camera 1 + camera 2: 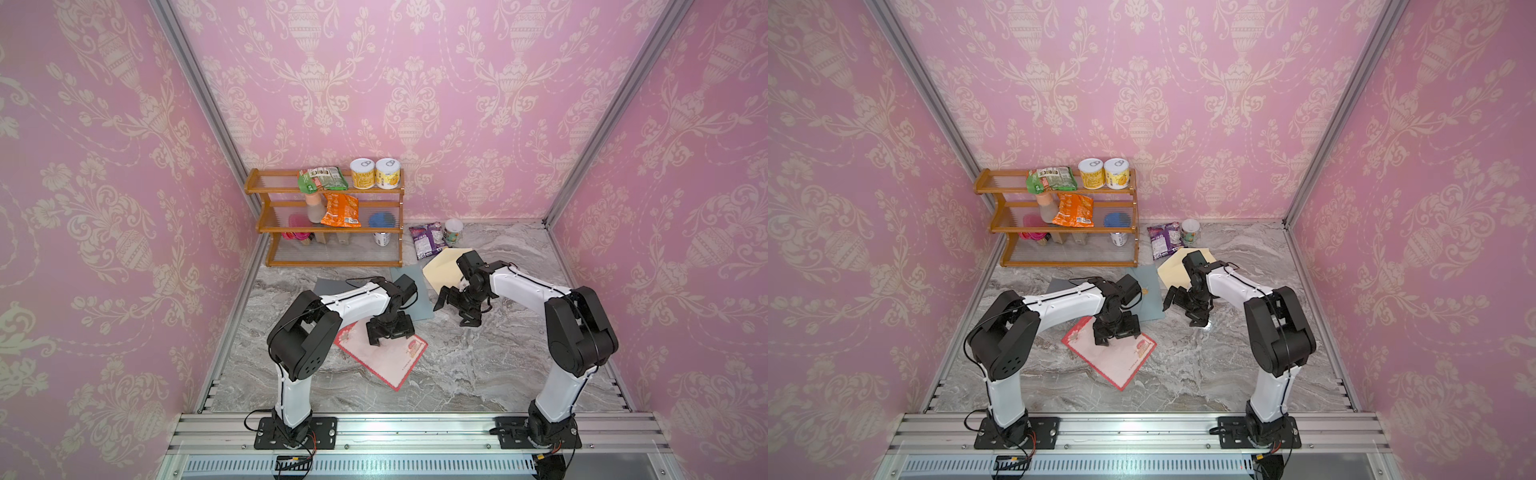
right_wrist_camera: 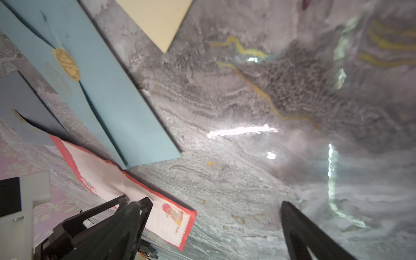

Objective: Fold the letter paper in half and place it into the envelope
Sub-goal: Move the letter paper to the center of the board.

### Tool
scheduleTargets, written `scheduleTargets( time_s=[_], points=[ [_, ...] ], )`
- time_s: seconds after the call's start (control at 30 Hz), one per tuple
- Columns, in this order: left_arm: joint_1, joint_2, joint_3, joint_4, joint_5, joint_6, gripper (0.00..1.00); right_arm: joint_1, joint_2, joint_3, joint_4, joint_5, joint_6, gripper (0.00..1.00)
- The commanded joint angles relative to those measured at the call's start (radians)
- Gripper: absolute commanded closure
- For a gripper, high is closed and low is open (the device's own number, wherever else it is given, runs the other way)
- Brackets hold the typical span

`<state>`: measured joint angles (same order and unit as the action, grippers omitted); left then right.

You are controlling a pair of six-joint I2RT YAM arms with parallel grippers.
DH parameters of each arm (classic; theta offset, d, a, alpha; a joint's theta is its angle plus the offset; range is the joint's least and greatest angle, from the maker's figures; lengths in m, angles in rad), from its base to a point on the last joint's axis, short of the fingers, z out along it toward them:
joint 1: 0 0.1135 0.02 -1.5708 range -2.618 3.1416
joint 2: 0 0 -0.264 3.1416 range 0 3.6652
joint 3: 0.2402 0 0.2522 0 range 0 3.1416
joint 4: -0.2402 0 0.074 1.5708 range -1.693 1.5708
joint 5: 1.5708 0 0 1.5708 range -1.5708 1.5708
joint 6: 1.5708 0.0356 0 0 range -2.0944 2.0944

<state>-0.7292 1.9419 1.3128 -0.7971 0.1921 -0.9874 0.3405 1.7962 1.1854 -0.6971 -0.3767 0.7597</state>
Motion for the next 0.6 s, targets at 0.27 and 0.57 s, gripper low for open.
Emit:
scheduleTargets(
  time_s=[0.27, 0.57],
  points=[
    [-0.108, 0.216, 0.086, 0.379, 0.156, -0.333, 0.12, -0.035, -0.123, -0.131, -0.016, 0.029, -0.014, 0.0],
    [-0.098, 0.118, 0.289, 0.078, 0.099, -0.086, 0.12, -0.037, -0.211, -0.159, -0.056, 0.047, -0.007, 0.0]
  ],
)
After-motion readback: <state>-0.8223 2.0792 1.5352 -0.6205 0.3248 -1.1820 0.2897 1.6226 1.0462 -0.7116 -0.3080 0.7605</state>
